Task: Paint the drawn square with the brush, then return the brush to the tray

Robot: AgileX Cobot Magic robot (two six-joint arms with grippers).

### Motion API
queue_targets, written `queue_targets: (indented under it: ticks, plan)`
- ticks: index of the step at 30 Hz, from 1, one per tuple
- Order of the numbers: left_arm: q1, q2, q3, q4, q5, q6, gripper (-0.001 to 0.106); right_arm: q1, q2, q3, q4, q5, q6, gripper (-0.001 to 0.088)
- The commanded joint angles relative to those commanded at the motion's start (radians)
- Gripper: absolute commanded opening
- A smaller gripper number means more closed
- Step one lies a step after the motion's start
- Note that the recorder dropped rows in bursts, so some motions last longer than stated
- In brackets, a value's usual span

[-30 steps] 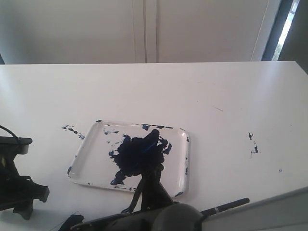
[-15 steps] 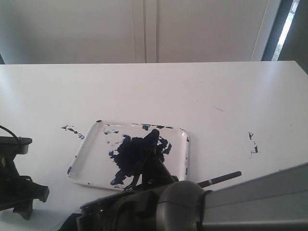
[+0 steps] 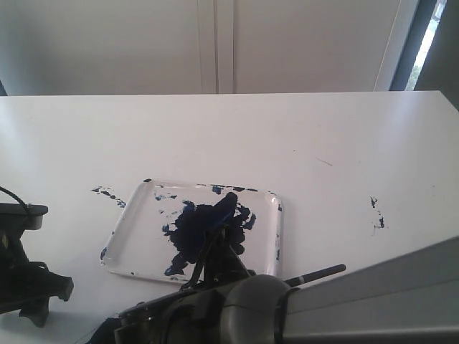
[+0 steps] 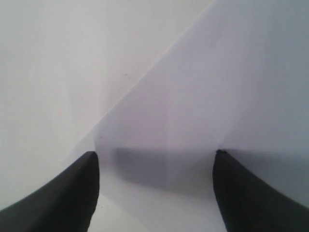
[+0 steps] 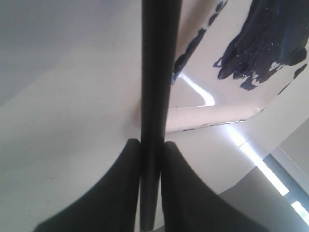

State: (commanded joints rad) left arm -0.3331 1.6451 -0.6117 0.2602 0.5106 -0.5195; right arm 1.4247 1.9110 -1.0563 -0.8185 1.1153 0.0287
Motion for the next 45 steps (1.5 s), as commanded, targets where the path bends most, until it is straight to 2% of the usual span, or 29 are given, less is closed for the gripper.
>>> queue_targets:
  ticks: [6, 14, 27, 37, 45]
  plan:
    - [0.0, 0.0, 0.0, 0.0, 0.0, 0.0, 0.07, 0.0, 0.0, 0.0, 0.006, 0.074, 0.0, 0.0]
    - [0.0, 0.0, 0.0, 0.0, -0.005, 0.0, 0.07, 0.0, -0.014, 0.0, 0.087, 0.081, -0.009, 0.0]
    - [0.0, 0.0, 0.0, 0.0, -0.011, 0.0, 0.07, 0.044, -0.014, 0.0, 0.16, 0.106, -0.071, 0.0]
    - [0.0, 0.0, 0.0, 0.0, -0.013, 0.0, 0.07, 0.08, -0.034, 0.0, 0.172, 0.106, -0.078, 0.0]
    - [0.0, 0.0, 0.0, 0.0, -0.015, 0.0, 0.07, 0.08, -0.072, 0.0, 0.19, 0.106, -0.077, 0.0]
